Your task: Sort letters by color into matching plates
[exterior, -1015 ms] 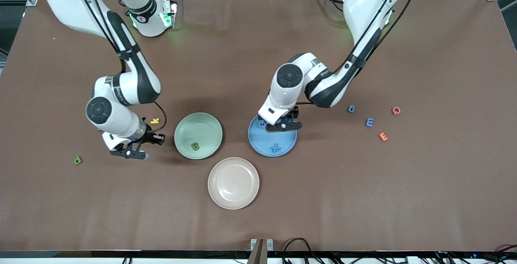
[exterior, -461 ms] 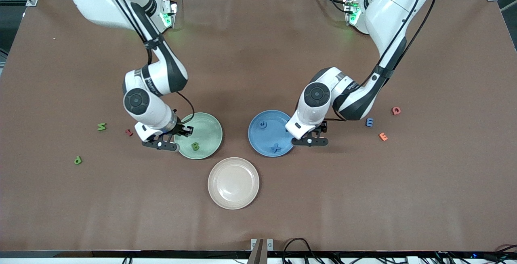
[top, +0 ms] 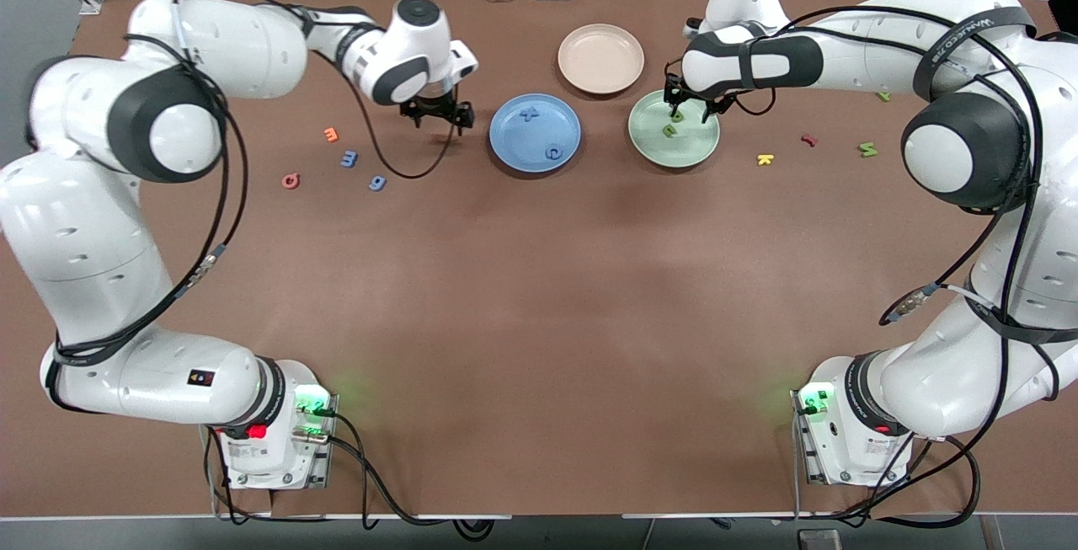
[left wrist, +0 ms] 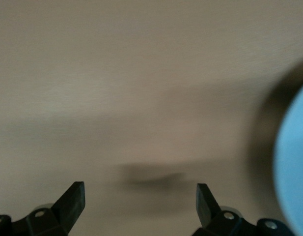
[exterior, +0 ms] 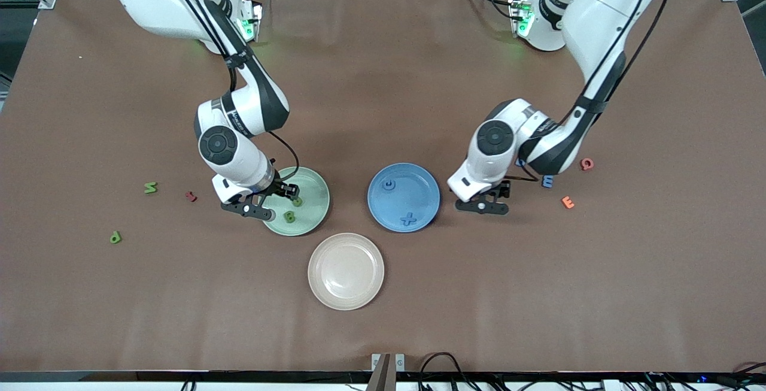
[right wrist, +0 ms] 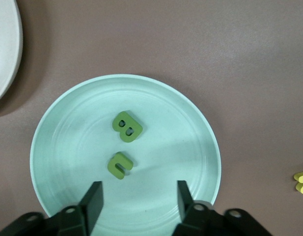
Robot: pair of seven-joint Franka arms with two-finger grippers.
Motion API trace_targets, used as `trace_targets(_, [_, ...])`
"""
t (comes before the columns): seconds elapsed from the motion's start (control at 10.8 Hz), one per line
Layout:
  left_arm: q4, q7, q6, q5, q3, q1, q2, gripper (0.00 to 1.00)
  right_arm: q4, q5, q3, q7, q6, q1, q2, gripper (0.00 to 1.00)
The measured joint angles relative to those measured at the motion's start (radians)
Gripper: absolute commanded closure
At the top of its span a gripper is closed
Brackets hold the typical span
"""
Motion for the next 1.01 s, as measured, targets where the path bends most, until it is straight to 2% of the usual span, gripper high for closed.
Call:
trace_targets(0.18, [-0.104, 0.076, 0.063, 0.001, -0.001, 0.062, -0.057, 0.00, 0.005, -0.001, -0.003, -0.038, -0.010, -0.006, 0.000, 0.00])
trace_targets(0.37, [-0.162, 0.137, 0.072, 0.001, -0.009, 0.094, -0.098, 0.00, 0.019, -0.001, -0.012, -0.134, -0.042, -0.034, -0.002, 0.00])
trace_targets(0.55, [-0.205, 0.205, 0.078, 0.001, -0.078, 0.177, -0.120, 0.00, 0.032, -0.001, -0.016, -0.273, -0.061, -0.101, -0.007, 0.00])
trace_targets(0.74, [-0.274, 0.309, 0.135, 0.004, -0.156, 0.299, -0.137, 0.00, 0.033, -0.001, -0.020, -0.400, -0.064, -0.173, -0.013, 0.00])
trace_targets(0.83, [-0.315, 0.363, 0.166, 0.005, -0.179, 0.354, -0.149, 0.00, 0.033, -0.001, -0.022, -0.435, -0.069, -0.204, -0.017, 0.00])
trace_targets(1.01, [-0.372, 0.426, 0.186, 0.006, -0.195, 0.400, -0.167, 0.00, 0.033, -0.002, -0.023, -0.519, -0.089, -0.265, -0.021, 0.00])
